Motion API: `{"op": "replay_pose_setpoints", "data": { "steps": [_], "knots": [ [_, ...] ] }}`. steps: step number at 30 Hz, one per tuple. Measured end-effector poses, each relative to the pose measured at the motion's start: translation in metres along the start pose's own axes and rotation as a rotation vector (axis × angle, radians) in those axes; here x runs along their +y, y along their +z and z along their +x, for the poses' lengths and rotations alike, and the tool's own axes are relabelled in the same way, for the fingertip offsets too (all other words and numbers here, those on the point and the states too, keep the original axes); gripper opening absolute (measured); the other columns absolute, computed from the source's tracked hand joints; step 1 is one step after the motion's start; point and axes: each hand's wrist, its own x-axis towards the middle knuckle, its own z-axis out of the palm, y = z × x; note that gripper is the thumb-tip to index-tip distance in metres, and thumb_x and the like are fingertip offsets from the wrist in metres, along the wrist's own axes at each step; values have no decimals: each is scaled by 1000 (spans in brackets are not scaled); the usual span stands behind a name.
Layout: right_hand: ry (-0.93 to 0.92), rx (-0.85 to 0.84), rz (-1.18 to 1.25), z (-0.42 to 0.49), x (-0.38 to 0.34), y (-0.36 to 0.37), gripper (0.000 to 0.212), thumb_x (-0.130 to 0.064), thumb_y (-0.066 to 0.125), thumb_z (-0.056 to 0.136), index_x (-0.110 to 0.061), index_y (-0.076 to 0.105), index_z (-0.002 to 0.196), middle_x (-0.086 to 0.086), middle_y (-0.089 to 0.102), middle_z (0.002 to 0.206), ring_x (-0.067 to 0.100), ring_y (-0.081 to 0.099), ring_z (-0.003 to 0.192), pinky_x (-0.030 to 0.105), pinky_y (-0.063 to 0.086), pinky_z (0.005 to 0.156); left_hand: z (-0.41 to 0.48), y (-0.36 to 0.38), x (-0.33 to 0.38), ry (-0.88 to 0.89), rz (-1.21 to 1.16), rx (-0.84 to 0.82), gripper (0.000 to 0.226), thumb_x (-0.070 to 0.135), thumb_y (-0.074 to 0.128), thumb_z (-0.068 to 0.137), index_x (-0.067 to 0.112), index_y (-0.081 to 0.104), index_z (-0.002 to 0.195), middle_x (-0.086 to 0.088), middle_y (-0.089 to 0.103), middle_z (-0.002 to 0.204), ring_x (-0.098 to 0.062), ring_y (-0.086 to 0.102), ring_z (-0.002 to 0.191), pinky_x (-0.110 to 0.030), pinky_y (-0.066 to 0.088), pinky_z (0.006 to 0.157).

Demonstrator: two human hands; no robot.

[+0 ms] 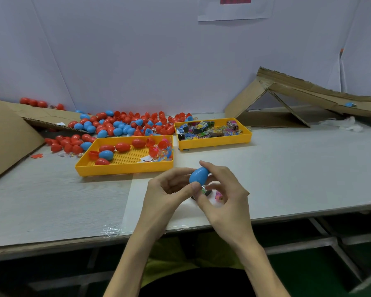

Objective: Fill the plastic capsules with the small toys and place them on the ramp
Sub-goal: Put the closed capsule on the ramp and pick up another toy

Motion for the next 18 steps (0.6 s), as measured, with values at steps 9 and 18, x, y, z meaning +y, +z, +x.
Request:
{"op": "replay_pose_setpoints", "data": {
  "steps": [9, 18],
  "knots": [
    [-95, 27, -133, -3, 4, 4, 41, -22, 77, 84, -18, 63, 122, -7, 64, 103, 2, 60, 90, 2, 44, 76, 1, -2, -3, -5, -24, -40, 26, 37, 79, 74, 16, 72, 89, -6, 78, 91, -21, 75, 86, -22, 56, 74],
    [-114, 18, -155, -4, 2, 6, 37, -27, 74, 82, -15, 64, 115, -11, 57, 95, 0, 55, 84, 3, 42, 73, 2, -2, -6, -26, -36, -97, 26, 39, 72, 78, 22, 67, 97, -11, 75, 84, -25, 73, 84, -27, 56, 75]
  ]
}}
